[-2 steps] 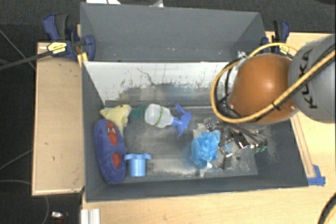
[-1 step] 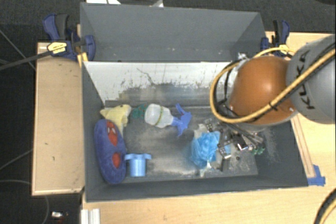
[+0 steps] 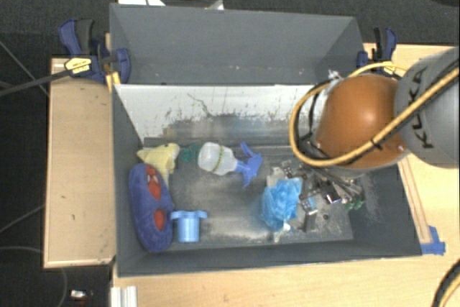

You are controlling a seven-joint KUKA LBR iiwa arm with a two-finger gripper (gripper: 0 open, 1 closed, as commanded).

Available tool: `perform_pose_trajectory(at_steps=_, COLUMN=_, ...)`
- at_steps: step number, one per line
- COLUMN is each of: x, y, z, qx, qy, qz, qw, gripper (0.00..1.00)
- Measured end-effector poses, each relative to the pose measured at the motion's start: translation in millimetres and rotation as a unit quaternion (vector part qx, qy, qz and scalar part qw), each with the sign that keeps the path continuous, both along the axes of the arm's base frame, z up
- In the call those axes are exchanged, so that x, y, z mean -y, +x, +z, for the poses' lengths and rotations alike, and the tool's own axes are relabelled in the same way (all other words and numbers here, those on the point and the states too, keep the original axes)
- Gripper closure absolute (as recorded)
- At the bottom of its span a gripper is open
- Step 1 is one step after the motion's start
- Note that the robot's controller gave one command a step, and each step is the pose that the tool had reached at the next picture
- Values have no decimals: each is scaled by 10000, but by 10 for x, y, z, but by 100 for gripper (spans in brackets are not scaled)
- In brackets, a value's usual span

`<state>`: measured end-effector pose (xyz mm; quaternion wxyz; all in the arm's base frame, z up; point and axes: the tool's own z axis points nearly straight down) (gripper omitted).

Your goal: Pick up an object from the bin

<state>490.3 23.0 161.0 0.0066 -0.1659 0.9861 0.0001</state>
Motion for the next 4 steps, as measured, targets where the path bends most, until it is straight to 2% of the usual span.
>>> perform_pose_trajectory(at_steps=1, x=11, y=-18, z=-29, qx=-20, qy=-5, qz=-8, qw=10000, gripper=0)
perform_pose_trajectory(at_steps=2, x=21, y=-37, z=-24, qx=-17, qy=-7, qz=385, qw=9993, gripper=0)
perform_pose_trajectory(at_steps=3, x=7, y=-77, z=-53, qx=-28, qy=-1, qz=-449, qw=9990, gripper=0)
perform_pose_trajectory(at_steps=4, x=-46, y=-53, z=-100, qx=-25, qy=-7, qz=330, qw=9995, gripper=0)
